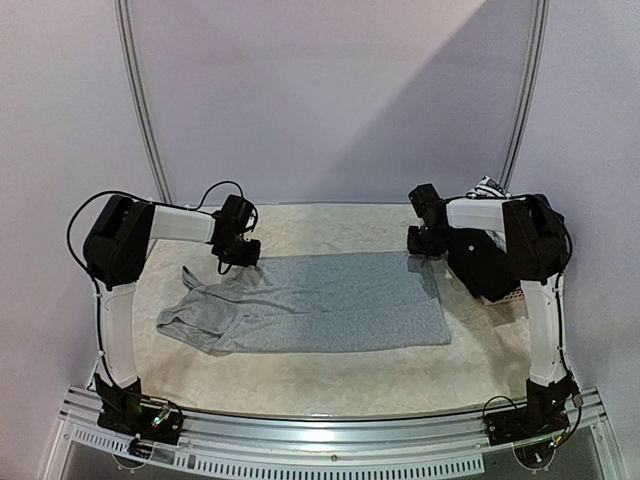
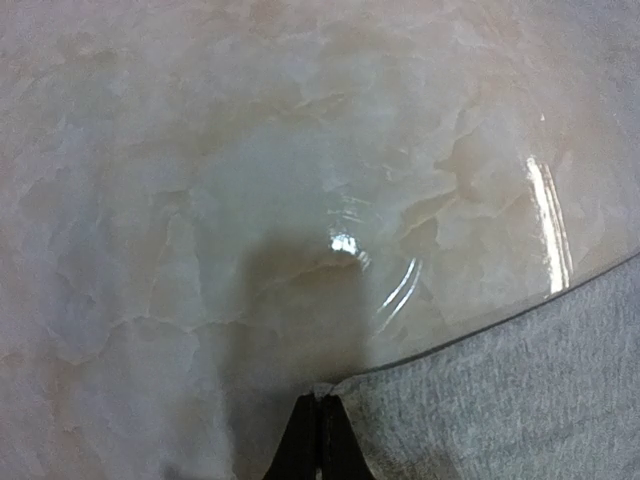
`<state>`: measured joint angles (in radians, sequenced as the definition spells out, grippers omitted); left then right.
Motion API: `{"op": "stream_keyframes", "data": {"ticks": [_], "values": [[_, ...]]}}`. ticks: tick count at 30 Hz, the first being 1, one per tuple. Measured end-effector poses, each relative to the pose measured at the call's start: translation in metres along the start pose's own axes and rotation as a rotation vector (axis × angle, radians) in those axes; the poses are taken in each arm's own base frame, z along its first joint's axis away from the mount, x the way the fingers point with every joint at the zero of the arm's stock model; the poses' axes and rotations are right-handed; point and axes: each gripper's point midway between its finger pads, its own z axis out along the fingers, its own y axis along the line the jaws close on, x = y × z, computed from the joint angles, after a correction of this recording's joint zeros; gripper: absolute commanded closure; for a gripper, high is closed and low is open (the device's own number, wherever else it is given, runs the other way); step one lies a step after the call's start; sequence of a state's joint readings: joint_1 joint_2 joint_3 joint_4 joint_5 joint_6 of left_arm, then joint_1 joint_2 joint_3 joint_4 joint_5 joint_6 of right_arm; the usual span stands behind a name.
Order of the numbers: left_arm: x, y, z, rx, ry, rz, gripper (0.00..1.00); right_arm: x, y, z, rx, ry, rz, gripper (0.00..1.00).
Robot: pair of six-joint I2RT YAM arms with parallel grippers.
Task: Fold and stack the mixed laundry pile
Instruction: Pick up the 1/3-folded tank top from the center of the board.
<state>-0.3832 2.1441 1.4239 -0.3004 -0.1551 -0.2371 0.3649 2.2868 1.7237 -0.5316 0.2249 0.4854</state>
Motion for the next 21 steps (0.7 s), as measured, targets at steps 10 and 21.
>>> {"op": "stream_keyframes", "data": {"ticks": [10, 21], "values": [[0.000, 0.000, 0.000, 0.000, 0.000, -0.001, 1.00, -0.006, -0.006, 0.001, 0.005, -0.011, 0.020, 0.57], [0.006, 0.011, -0.003, -0.048, 0.002, -0.041, 1.00, -0.017, -0.006, 0.006, -0.010, -0.022, 0.039, 0.58]]}}
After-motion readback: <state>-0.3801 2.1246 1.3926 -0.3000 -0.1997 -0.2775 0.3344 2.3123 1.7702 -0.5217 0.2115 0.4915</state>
